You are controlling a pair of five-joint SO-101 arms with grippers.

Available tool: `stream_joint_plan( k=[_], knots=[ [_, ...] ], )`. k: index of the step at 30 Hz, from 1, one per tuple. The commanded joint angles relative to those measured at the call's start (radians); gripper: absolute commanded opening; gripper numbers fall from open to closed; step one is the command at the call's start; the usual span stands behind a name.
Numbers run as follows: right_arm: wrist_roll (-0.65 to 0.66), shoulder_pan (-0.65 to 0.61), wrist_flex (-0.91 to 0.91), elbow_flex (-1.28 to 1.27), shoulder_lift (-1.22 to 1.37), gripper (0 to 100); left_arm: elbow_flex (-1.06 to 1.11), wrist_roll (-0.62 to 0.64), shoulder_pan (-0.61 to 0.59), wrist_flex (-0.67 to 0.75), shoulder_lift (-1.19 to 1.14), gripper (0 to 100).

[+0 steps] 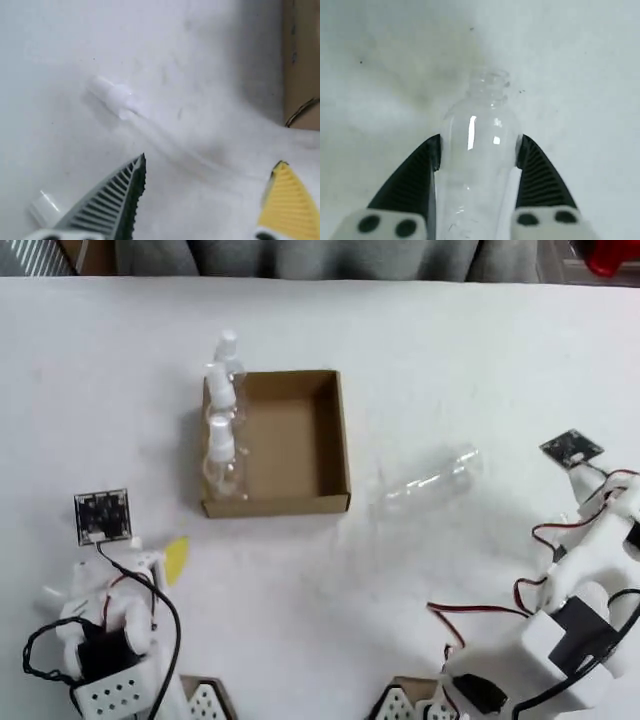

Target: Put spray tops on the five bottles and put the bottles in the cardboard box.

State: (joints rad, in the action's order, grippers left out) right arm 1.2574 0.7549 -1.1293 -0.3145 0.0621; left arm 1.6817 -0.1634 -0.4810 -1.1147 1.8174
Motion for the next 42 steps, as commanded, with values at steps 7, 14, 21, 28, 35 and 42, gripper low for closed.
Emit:
stream_joint_plan(
  k=[7, 14, 21, 28, 35, 42],
  knots=[
    [-0.258, -0.021, -0.390, 0.250, -0.018, 1.6, -0.003, -0.011, 0.013, 0.029, 0.012, 36],
    [-0.262, -0.079, -0.492, 0.249, -0.018, 1.6, -0.038, -0.009, 0.007, 0.006, 0.012, 36],
    [-0.262, -0.084, -0.506, 0.253, -0.018, 1.6, -0.196, -0.044, -0.125, -0.043, -0.039, 36],
    [-0.262, -0.090, -0.499, 0.252, -0.018, 1.6, -0.546, -0.080, -0.140, -0.086, -0.472, 36],
    [-0.261, -0.090, -0.498, 0.249, -0.016, 1.6, -0.761, -0.078, -0.263, -0.152, -0.892, 36],
    [-0.256, -0.107, -0.498, 0.249, -0.012, 1.6, -0.856, -0.078, -0.380, -0.152, -1.182, 36]
  ],
)
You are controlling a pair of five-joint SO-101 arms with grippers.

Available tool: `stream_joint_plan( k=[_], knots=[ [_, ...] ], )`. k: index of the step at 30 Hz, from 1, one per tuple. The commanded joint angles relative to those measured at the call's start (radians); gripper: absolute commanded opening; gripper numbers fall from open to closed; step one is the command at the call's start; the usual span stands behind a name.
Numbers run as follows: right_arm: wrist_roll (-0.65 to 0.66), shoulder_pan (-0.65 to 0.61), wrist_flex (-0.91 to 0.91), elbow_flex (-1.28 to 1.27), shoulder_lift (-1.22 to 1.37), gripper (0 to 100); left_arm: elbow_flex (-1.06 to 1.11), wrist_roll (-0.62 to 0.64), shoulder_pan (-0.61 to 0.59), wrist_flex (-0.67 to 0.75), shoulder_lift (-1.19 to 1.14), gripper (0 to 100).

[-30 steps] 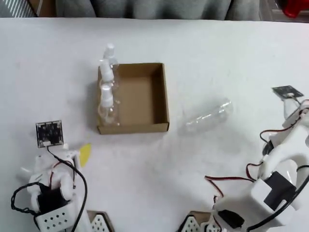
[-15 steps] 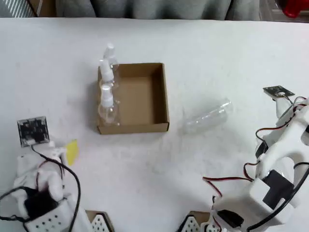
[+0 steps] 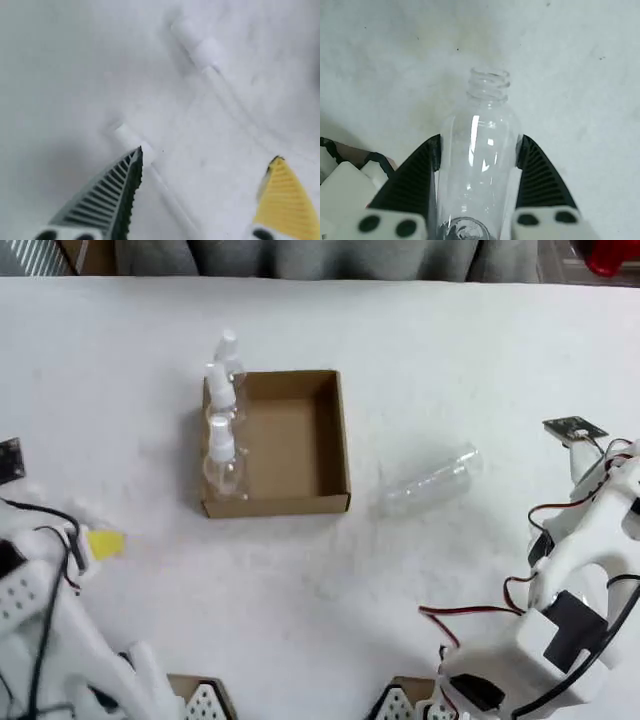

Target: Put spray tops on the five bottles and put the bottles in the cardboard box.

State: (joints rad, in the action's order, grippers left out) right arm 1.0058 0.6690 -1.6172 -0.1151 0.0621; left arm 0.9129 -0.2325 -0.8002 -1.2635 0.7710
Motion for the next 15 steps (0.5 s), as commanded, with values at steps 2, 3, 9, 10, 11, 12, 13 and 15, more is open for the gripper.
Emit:
stream_joint_plan(
  k=[2, 3, 9, 10, 11, 12, 13, 15],
  knots=[
    [-0.006, -0.027, -0.005, 0.049, -0.008, 1.6, -0.095, -0.009, -0.091, 0.002, -0.194, 36],
    [-0.009, -0.030, 0.004, 0.049, -0.008, 1.6, -0.098, -0.008, -0.105, 0.005, -0.216, 36],
    [-0.009, -0.036, 0.012, 0.048, -0.008, 1.6, -0.095, 0.089, -0.205, 0.040, -0.274, 36],
    [-0.009, -0.036, 0.012, 0.048, -0.008, 1.6, -0.084, 0.094, -0.216, 0.048, -0.277, 36],
    [-0.009, -0.036, 0.012, 0.048, -0.008, 1.6, -0.074, 0.104, -0.223, 0.052, -0.282, 36],
    [-0.009, -0.036, 0.012, 0.048, -0.008, 1.6, -0.066, 0.118, -0.231, 0.055, -0.288, 36],
    [-0.009, -0.036, 0.012, 0.048, -0.008, 1.6, -0.060, 0.135, -0.234, 0.068, -0.295, 36],
    [-0.008, -0.035, 0.012, 0.048, -0.007, 1.6, -0.058, 0.169, -0.245, 0.100, -0.323, 36]
  ],
)
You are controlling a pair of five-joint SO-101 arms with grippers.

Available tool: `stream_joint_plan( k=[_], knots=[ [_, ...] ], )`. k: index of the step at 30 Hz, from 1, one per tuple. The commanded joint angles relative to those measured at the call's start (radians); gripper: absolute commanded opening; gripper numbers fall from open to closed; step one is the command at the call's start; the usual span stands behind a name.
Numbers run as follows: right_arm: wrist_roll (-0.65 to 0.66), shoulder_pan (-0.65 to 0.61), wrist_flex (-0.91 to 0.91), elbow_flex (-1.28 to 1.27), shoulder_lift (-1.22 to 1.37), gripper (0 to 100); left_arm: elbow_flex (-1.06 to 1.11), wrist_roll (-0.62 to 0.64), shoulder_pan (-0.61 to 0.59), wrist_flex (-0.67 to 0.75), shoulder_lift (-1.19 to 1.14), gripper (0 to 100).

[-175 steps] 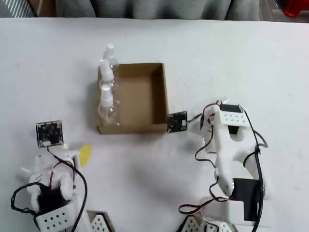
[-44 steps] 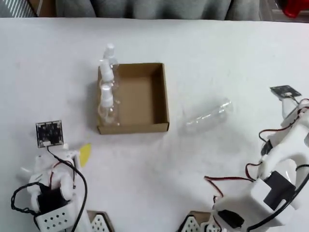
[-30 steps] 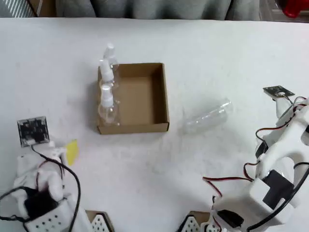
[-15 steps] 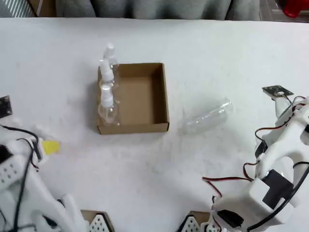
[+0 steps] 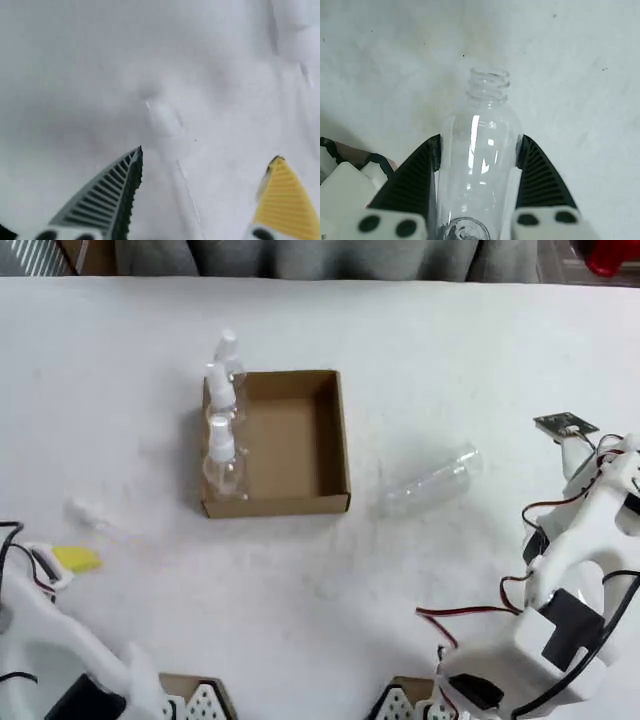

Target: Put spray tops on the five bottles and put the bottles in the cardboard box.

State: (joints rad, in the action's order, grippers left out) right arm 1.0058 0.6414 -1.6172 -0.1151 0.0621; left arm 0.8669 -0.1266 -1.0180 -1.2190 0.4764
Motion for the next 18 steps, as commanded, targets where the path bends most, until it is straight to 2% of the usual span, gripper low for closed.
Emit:
stream_joint_plan(
  k=[1, 7, 15, 18],
  knots=[
    [-0.008, -0.005, 0.012, 0.048, -0.007, 1.6, -0.015, 0.075, -0.031, 0.068, -0.048, 36],
    [-0.002, -0.001, 0.012, 0.048, -0.007, 1.6, -0.040, 0.075, -0.024, 0.072, -0.168, 25],
    [-0.002, -0.001, 0.012, 0.048, -0.007, 1.6, -0.064, 0.084, -0.035, 0.092, -0.272, 25],
    [0.000, 0.001, 0.013, 0.048, -0.007, 1.6, -0.058, 0.163, -0.062, 0.166, -0.283, 25]
  ],
)
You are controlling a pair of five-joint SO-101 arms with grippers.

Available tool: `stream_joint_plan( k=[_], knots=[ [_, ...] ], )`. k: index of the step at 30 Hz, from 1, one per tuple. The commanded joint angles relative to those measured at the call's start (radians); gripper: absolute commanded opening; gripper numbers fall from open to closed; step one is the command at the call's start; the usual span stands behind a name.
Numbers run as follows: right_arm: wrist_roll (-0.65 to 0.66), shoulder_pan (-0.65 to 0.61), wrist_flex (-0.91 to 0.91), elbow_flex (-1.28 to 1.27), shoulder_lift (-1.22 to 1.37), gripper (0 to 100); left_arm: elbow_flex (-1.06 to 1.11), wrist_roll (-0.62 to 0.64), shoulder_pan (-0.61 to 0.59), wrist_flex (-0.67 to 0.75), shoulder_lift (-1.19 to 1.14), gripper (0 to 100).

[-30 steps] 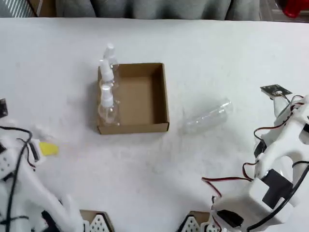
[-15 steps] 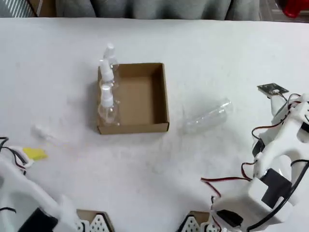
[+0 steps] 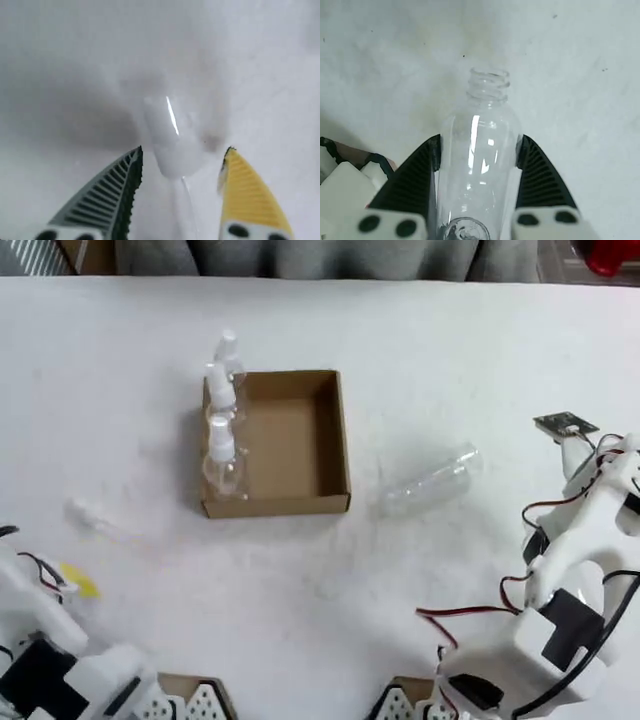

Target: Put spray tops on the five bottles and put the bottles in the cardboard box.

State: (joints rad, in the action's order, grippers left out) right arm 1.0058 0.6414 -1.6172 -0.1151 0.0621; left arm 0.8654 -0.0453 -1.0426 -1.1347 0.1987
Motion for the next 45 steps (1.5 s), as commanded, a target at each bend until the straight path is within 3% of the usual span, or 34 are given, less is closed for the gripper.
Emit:
stream_joint_plan(
  k=[1, 9, 15, 26, 38, 45],
  knots=[
    [0.000, 0.001, 0.016, 0.048, -0.007, 1.6, -0.055, 0.097, -0.045, 0.098, -0.007, 25],
    [0.000, -0.004, 0.027, 0.034, -0.007, 1.6, -0.034, 0.107, -0.045, 0.115, -0.008, 24],
    [0.000, 0.001, 0.027, 0.034, -0.007, 1.6, 0.054, 0.103, -0.005, 0.195, -0.008, 7],
    [-0.009, 0.019, -0.018, 0.044, -0.093, 1.6, 0.055, 0.101, 0.087, 0.207, 0.002, 6],
    [-0.078, 0.018, -0.094, 0.041, -0.397, 1.6, -0.308, 0.101, 0.117, -0.135, 0.002, 6],
    [-0.129, -0.065, -0.088, -0.138, -0.611, 1.6, -0.328, 0.104, 0.229, -0.199, 0.101, 6]
  ],
)
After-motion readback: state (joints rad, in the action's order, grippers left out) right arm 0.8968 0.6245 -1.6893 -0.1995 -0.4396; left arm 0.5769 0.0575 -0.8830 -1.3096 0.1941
